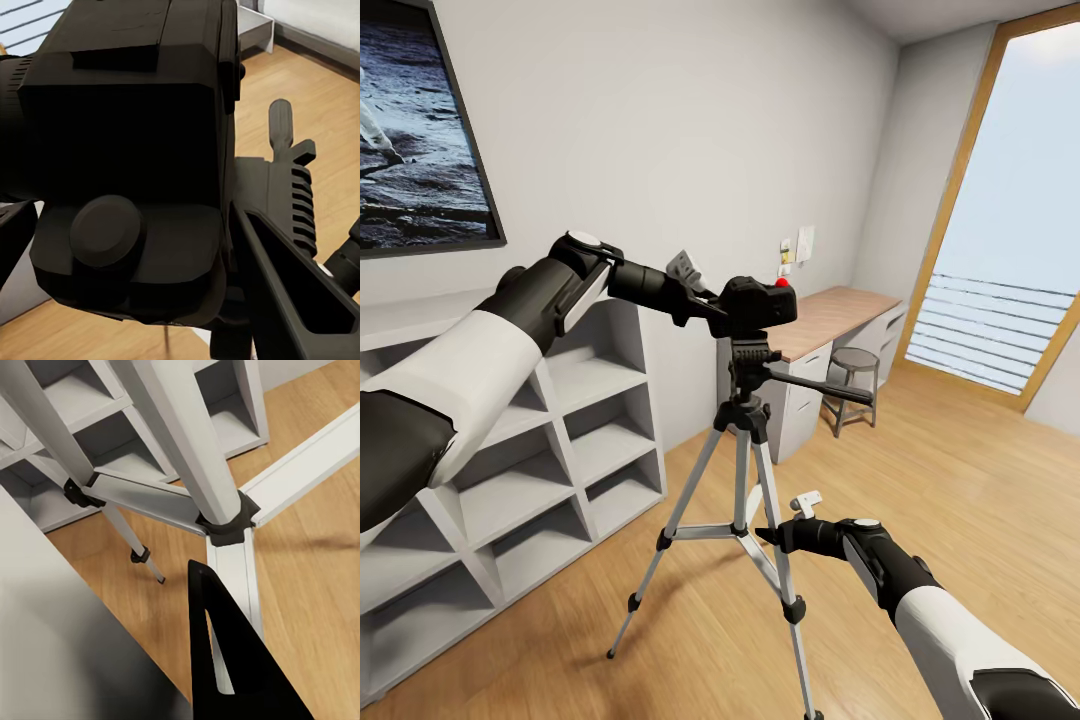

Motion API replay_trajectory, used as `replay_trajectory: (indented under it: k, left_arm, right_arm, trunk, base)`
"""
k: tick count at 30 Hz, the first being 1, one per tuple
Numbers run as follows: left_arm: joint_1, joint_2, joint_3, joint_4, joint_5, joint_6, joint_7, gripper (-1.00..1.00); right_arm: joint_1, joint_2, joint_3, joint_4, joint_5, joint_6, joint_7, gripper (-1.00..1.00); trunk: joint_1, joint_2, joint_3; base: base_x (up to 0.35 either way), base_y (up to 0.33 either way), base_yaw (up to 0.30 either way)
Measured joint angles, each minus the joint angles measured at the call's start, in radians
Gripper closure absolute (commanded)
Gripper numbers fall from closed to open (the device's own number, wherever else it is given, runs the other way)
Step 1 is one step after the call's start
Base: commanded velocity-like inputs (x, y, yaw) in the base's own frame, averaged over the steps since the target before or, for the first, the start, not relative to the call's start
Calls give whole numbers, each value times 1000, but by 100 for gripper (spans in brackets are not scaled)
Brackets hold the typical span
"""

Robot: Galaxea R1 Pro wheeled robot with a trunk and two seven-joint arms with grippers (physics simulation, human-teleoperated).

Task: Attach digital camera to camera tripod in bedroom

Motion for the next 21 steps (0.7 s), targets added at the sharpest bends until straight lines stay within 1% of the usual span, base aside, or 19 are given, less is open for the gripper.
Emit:
replay_trajectory:
  k: [1,3,4,17,21]
  left_arm:
    - [0,0,0,1,0,1,0,-100]
    - [0,-1,1,1,7,4,-15,-100]
    - [0,1,0,7,2,2,0,-100]
    - [0,2,0,11,2,1,5,-100]
    - [0,5,12,14,5,-1,7,-100]
  right_arm:
    - [0,0,0,0,0,0,0,100]
    - [0,0,-6,1,3,-2,0,100]
    - [0,0,-4,0,5,0,1,100]
    - [0,-2,-5,1,6,-2,2,100]
    - [0,-2,-5,1,6,-2,2,100]
  trunk:
    - [0,0,0]
    - [0,0,0]
    - [0,0,0]
    - [0,0,0]
    - [0,0,0]
  base:
    - [0,0,0]
    - [0,0,0]
    - [0,0,0]
    - [0,0,0]
    - [0,0,0]
